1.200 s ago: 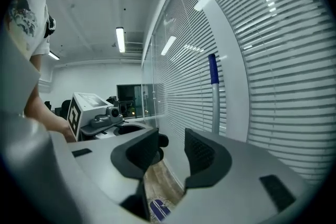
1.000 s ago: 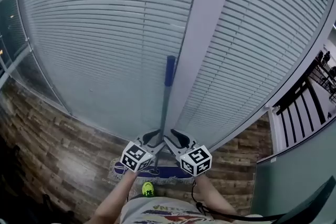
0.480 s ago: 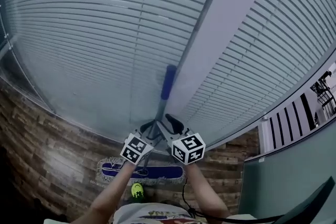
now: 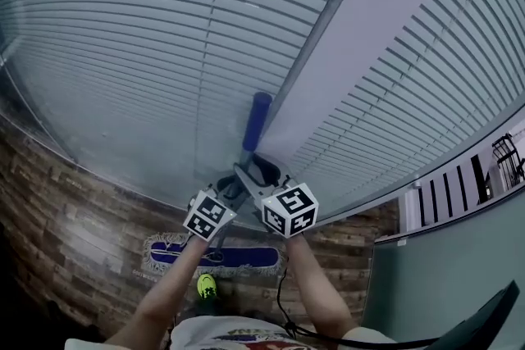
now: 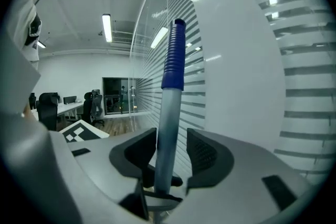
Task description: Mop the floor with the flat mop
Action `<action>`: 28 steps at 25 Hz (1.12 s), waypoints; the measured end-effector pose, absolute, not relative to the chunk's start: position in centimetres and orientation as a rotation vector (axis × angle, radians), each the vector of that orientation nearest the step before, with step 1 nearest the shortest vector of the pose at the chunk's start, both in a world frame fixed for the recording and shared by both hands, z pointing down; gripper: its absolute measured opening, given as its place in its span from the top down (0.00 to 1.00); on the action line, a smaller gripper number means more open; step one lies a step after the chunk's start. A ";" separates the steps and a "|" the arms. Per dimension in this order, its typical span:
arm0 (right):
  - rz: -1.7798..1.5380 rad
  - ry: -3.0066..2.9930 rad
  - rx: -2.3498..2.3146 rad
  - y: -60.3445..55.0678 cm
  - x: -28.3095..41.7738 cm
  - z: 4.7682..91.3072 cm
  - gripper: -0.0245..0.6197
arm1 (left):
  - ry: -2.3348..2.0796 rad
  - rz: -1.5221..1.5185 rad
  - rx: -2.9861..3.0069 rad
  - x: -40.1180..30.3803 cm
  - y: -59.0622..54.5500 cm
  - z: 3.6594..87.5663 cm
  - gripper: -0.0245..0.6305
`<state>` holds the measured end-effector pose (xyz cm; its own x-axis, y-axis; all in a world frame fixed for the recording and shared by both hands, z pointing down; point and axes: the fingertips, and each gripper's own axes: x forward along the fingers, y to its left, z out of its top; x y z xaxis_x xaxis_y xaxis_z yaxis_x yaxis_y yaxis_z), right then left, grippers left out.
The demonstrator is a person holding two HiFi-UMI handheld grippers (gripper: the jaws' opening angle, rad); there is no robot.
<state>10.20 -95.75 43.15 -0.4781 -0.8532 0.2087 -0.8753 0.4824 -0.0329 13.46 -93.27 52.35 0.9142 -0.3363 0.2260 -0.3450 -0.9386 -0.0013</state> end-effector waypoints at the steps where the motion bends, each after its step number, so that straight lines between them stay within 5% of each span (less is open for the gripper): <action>1: 0.193 -2.583 1.498 -96.2 10.1 42.6 0.71 | -0.535 0.345 3.033 13.8 -93.5 52.3 0.78; 12: 0.000 -2.730 1.348 -90.7 7.6 37.0 0.72 | -0.518 0.343 3.049 13.4 -86.0 51.4 0.80; 16: 0.018 -2.823 1.295 -84.5 7.4 36.5 0.82 | -0.513 0.422 3.087 13.5 -80.4 51.2 0.80; 20: 0.072 -2.914 1.225 -77.6 7.7 35.9 0.85 | -0.490 0.358 3.164 13.3 -75.2 48.7 0.61; 22: 0.049 -2.925 1.194 -74.1 8.3 35.8 0.86 | -0.443 0.364 3.213 14.1 -72.0 47.8 0.59; 24: 0.019 -2.932 1.165 -70.4 9.0 35.9 0.86 | -0.394 0.376 3.254 15.2 -68.2 47.2 0.60; 26: -0.010 -2.931 1.141 -66.8 9.4 36.1 0.86 | -0.347 0.411 3.279 16.0 -64.2 47.4 0.75; 28: -0.036 -2.927 1.121 -63.2 9.9 36.4 0.86 | -0.342 0.404 3.260 16.6 -60.8 47.8 0.78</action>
<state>9.91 -63.18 36.42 -0.7442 -0.6679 -0.0020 -0.6678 0.7440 0.0240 16.64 -60.83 47.78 0.9490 -0.2225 0.2233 -0.1833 -0.9658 -0.1834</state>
